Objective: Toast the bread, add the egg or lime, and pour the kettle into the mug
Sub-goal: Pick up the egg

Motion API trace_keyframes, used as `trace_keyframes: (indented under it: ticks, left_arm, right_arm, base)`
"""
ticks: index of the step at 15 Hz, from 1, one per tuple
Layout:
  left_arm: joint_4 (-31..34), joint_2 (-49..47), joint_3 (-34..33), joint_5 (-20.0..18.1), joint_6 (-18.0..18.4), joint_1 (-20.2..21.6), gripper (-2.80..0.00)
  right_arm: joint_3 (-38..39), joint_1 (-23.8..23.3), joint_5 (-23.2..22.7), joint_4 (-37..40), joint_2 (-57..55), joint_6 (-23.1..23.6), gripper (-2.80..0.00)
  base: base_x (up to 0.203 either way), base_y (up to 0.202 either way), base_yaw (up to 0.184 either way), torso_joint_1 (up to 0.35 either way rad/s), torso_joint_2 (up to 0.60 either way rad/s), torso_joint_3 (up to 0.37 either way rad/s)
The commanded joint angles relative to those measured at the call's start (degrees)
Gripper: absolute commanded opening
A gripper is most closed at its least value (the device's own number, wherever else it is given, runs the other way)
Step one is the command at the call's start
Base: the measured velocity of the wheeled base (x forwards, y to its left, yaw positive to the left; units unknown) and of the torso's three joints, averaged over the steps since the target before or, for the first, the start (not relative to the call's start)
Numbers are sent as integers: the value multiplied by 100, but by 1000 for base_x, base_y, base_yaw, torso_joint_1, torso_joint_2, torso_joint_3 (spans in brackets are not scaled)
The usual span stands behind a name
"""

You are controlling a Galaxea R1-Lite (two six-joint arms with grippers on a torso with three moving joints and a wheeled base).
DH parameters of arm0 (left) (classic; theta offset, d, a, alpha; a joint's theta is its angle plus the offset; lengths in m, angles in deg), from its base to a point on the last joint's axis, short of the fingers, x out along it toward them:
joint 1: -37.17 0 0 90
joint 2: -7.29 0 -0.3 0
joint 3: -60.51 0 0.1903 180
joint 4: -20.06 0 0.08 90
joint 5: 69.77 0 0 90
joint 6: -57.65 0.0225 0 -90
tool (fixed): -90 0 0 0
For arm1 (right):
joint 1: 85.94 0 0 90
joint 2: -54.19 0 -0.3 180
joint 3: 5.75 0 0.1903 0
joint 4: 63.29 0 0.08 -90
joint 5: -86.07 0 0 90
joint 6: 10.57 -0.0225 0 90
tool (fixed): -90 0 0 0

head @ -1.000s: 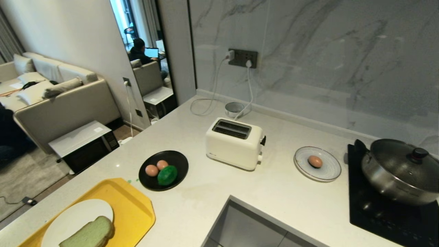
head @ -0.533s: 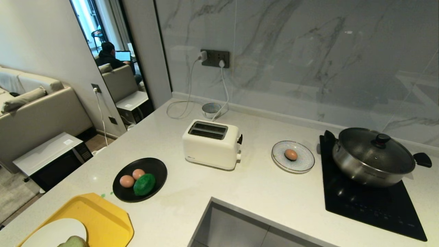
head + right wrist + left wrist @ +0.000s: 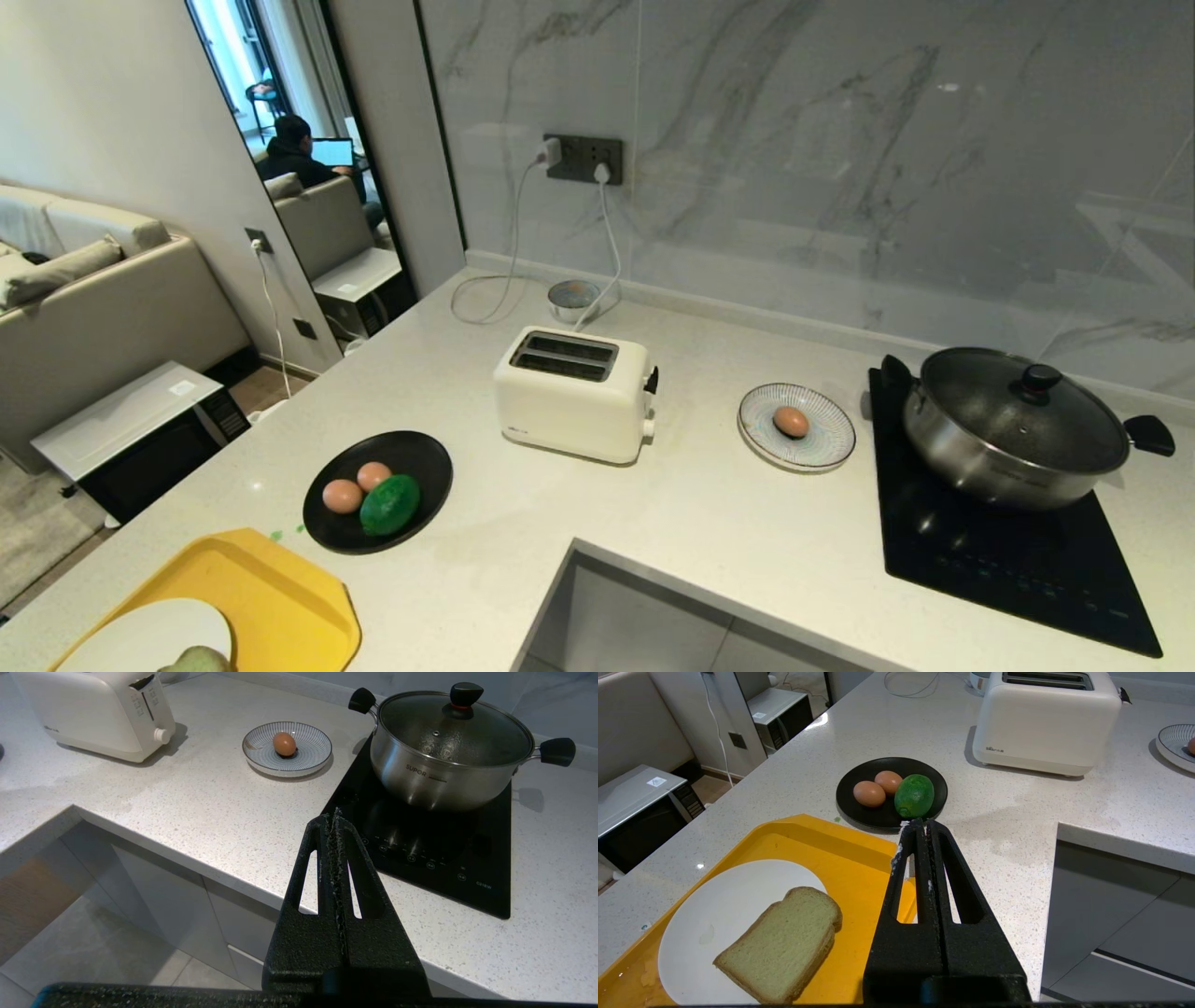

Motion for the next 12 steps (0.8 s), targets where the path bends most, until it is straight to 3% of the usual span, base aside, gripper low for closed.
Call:
trace_keyframes:
  ticks: [1,6,12]
  left_arm:
    - [-2,4,0,2,-2,5,-280]
    - [-2,0,0,2,-2,5,-280]
    - [-2,4,0,2,-2,5,-280]
  right_arm:
    - [9,5,-1,1,-7,13,-280]
    - [-248,2,-125,251,-352,188,-280]
    - [-1969,11,-407,623,-3366,38,-280]
  base:
    - [0,0,0,0,0,0]
    - [0,0,0,0,0,0]
    - [0,0,0,0,0,0]
